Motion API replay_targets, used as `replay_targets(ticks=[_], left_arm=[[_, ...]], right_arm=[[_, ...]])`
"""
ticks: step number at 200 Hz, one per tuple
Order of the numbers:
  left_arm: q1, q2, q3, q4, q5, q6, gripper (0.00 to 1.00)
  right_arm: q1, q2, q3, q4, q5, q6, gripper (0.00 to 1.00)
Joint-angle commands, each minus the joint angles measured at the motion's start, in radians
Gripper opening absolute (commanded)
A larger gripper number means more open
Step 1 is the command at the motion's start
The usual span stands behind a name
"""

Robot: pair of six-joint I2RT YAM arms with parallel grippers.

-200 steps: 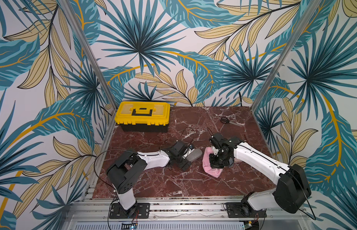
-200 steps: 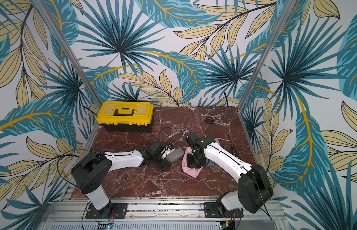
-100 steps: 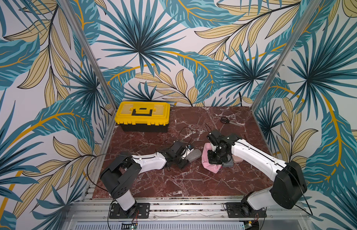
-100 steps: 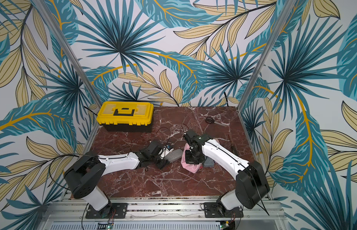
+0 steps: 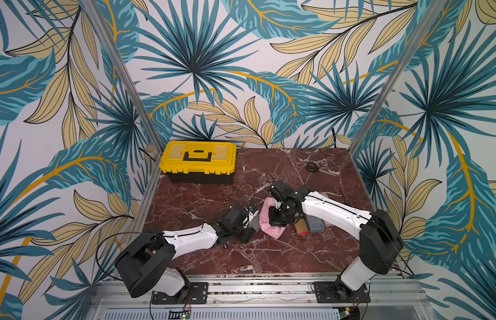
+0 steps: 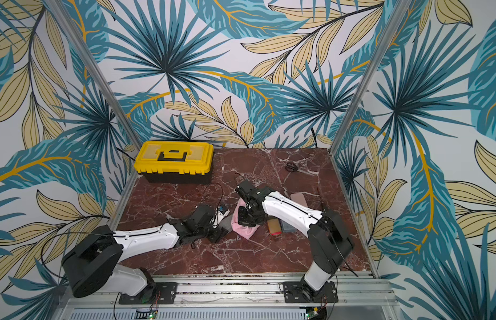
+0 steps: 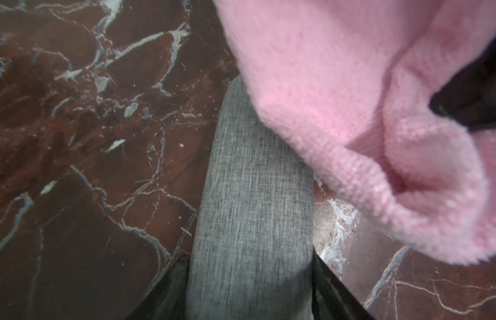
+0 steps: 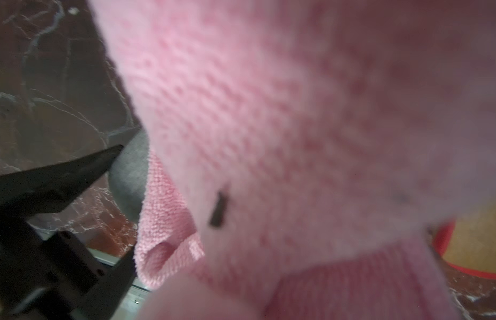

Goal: Wipe the eyeglass case
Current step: Wipe the dirt from the eyeglass case.

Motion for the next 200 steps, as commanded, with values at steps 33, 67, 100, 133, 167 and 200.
replay_targets(ticks=[33, 67, 100, 133, 167, 200], left_arm=[[-0.067, 0.026, -0.060, 0.071, -0.053, -0.130, 0.65], [-0.087, 0.021, -0.110, 0.110, -0.069, -0.170, 0.63], [-0.087, 0.034, -0.136, 0.126, -0.075, -0.176, 0.57], [-0.087, 0.028, -0.157, 0.143, -0.075, -0.202, 0.53], [-0.097, 0.011, -0.176, 0.146, -0.075, -0.237, 0.52], [-0.105, -0.006, -0.188, 0.145, -0.080, -0.255, 0.51]], right_arm=[[0.045, 0.136, 0.065, -0.018, -0.074, 0.001, 0.00], [-0.001, 0.225, 0.078, -0.035, -0.050, -0.053, 0.00], [-0.090, 0.331, 0.240, -0.240, 0.242, -0.198, 0.00], [-0.047, 0.266, 0.351, -0.321, 0.239, -0.266, 0.00], [0.024, 0.258, 0.327, -0.233, -0.021, -0.169, 0.00], [-0.021, 0.325, 0.300, -0.141, -0.110, -0.142, 0.00]])
